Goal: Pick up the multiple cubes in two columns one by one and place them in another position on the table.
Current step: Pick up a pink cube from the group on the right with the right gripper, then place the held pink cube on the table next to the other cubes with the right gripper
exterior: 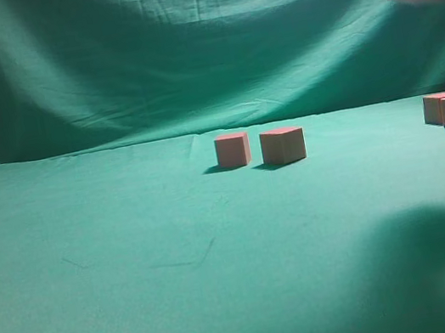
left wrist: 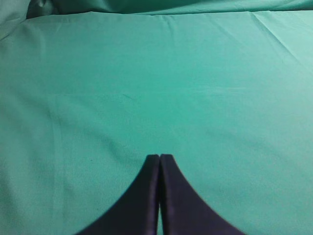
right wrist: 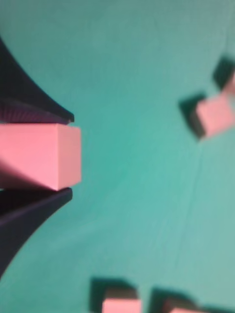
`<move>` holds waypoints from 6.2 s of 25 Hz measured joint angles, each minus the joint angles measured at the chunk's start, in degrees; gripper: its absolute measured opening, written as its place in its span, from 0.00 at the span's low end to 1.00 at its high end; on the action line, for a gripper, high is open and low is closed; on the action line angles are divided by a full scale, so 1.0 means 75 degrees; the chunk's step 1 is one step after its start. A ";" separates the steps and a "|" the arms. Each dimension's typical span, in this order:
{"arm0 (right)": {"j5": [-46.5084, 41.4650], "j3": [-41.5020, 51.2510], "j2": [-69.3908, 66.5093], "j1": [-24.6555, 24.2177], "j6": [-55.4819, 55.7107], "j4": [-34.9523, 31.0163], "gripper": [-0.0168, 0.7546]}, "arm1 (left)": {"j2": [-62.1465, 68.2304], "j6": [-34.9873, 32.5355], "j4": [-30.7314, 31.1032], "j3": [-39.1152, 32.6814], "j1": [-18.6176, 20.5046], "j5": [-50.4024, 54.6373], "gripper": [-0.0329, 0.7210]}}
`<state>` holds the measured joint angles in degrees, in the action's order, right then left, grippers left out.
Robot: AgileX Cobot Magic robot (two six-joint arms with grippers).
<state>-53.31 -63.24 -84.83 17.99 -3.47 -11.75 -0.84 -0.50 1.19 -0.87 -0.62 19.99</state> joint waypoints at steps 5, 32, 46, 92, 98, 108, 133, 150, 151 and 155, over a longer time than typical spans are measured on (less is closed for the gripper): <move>-0.0457 -0.0671 0.0394 0.1035 -0.0383 -0.0145 0.37 | 0.0000 0.0000 0.0000 0.0000 0.0000 0.0000 0.04; -0.1632 -0.5055 -0.2707 0.2219 -0.1775 -0.0037 0.37 | 0.0000 0.0000 0.0000 0.0000 0.0000 0.0000 0.04; -0.2355 -0.8511 -0.6096 0.3186 -0.0532 0.0943 0.37 | 0.0000 0.0000 0.0000 0.0000 0.0000 0.0000 0.04; -0.2356 -0.8974 -0.7560 0.3206 0.3453 0.3196 0.37 | 0.0000 0.0000 0.0000 0.0000 0.0000 0.0000 0.04; -0.2356 -0.8974 -0.7570 0.3206 0.3533 0.3227 0.37 | 0.0000 0.0000 0.0000 0.0000 0.0000 0.0000 0.04; -0.2356 -0.8974 -0.7570 0.3206 0.3545 0.3210 0.37 | 0.0000 0.0000 0.0000 0.0000 0.0000 0.0000 0.04; -0.2343 -0.8974 -0.7570 0.3206 0.3563 0.3083 0.37 | 0.0000 0.0000 0.0000 0.0000 0.0000 0.0000 0.04; -0.2343 -0.8974 -0.7570 0.3206 0.3383 0.3083 0.61 | 0.0000 0.0000 0.0000 0.0000 0.0000 0.0000 0.04; -0.2343 -0.8974 -0.7570 0.3206 0.3365 0.3083 0.66 | 0.0000 0.0000 0.0000 0.0000 0.0000 0.0000 0.04; -0.2343 -0.8974 -0.7570 0.3206 0.3335 0.3083 0.66 | 0.0000 0.0000 0.0000 0.0000 0.0000 0.0000 0.04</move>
<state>-70.88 -130.55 -141.61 42.03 21.55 11.37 -0.84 -0.50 1.19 -0.87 -0.62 19.99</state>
